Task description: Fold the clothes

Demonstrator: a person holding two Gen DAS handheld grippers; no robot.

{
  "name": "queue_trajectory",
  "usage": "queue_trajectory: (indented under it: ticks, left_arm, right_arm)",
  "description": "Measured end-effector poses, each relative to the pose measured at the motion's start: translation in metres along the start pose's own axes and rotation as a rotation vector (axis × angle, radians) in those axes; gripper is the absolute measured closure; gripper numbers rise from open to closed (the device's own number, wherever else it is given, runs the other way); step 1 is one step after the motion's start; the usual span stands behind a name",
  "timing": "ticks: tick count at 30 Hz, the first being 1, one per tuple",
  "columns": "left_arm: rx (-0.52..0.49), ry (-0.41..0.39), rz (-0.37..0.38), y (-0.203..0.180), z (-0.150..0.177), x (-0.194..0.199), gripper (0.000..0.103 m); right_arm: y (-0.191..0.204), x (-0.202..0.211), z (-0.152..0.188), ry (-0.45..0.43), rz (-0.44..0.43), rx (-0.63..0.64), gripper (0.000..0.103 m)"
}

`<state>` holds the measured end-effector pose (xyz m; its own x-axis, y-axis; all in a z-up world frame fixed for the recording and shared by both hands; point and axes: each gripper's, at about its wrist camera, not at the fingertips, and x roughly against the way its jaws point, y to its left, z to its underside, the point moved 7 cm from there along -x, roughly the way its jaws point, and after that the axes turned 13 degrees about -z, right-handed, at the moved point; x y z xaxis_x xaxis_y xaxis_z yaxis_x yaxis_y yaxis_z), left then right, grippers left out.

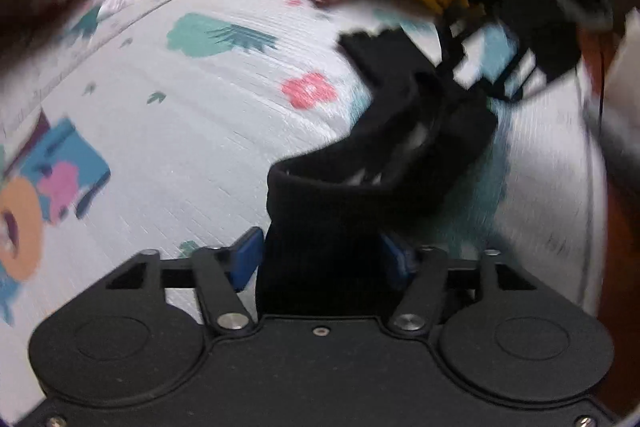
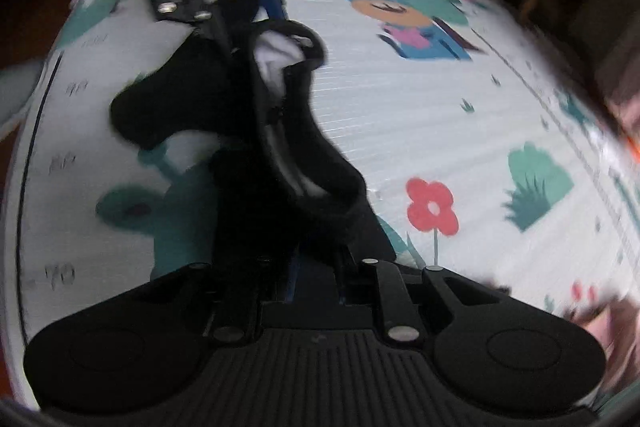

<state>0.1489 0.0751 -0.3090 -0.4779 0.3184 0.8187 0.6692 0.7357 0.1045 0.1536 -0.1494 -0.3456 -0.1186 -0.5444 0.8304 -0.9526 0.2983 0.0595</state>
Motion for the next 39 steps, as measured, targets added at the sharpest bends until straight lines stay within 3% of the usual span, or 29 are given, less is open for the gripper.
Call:
queue_trajectory:
  ticks: [1,3,5,9,13,16,20,22,25,26,27,29,30,31,32,34,39]
  left_arm:
    - [0.047,0.011,0.019,0.007,-0.003,-0.002,0.039]
    - [0.135,0.042,0.048,0.022,-0.006,-0.010,0.039]
    - [0.199,0.071,0.067,0.035,-0.008,-0.019,0.039]
    - [0.343,0.112,0.116,0.062,-0.009,-0.029,0.039]
    - [0.563,0.125,0.160,0.091,-0.003,-0.038,0.038]
    - [0.665,0.142,0.150,0.103,0.006,-0.047,0.039]
    - [0.759,0.172,0.220,0.106,0.013,-0.058,0.042]
    - [0.750,0.183,0.234,0.102,0.013,-0.063,0.053]
    - [0.743,0.186,0.238,0.098,0.012,-0.067,0.056]
    - [0.749,0.187,0.239,0.098,0.012,-0.068,0.057]
    - [0.752,0.192,0.237,0.099,0.013,-0.068,0.062]
    - [0.743,0.194,0.216,0.101,0.016,-0.067,0.071]
    - [0.727,0.186,0.198,0.100,0.016,-0.067,0.090]
    - [0.713,0.170,0.179,0.098,0.015,-0.065,0.098]
    - [0.703,0.150,0.161,0.097,0.013,-0.062,0.098]
    - [0.696,0.111,0.141,0.098,0.005,-0.052,0.098]
    - [0.670,-0.061,0.079,0.135,-0.037,-0.010,0.098]
  right_arm:
    - [-0.009,0.002,-0.003,-0.013,-0.005,-0.046,0.074]
    - [-0.026,0.004,-0.009,-0.036,-0.009,-0.119,0.047]
    - [-0.039,0.007,-0.013,-0.065,-0.011,-0.176,0.039]
    - [-0.076,0.005,-0.019,-0.125,-0.070,-0.383,0.034]
    - [-0.110,-0.003,-0.018,-0.179,-0.122,-0.579,0.033]
    - [-0.124,-0.015,-0.014,-0.182,-0.130,-0.657,0.033]
    - [-0.142,-0.032,-0.011,-0.216,-0.162,-0.786,0.034]
    - [-0.145,-0.040,-0.012,-0.212,-0.167,-0.814,0.036]
    - [-0.142,-0.050,-0.019,-0.195,-0.151,-0.778,0.041]
    - [-0.141,-0.051,-0.022,-0.193,-0.143,-0.755,0.051]
    - [-0.140,-0.053,-0.023,-0.189,-0.144,-0.742,0.072]
    - [-0.139,-0.056,-0.028,-0.181,-0.139,-0.741,0.074]
    - [-0.138,-0.056,-0.032,-0.182,-0.141,-0.736,0.082]
    - [-0.137,-0.056,-0.035,-0.178,-0.143,-0.724,0.090]
    - [-0.136,-0.055,-0.040,-0.175,-0.139,-0.707,0.095]
    - [-0.139,-0.048,-0.050,-0.178,-0.112,-0.667,0.096]
    - [-0.169,-0.001,-0.092,-0.314,-0.047,-0.614,0.096]
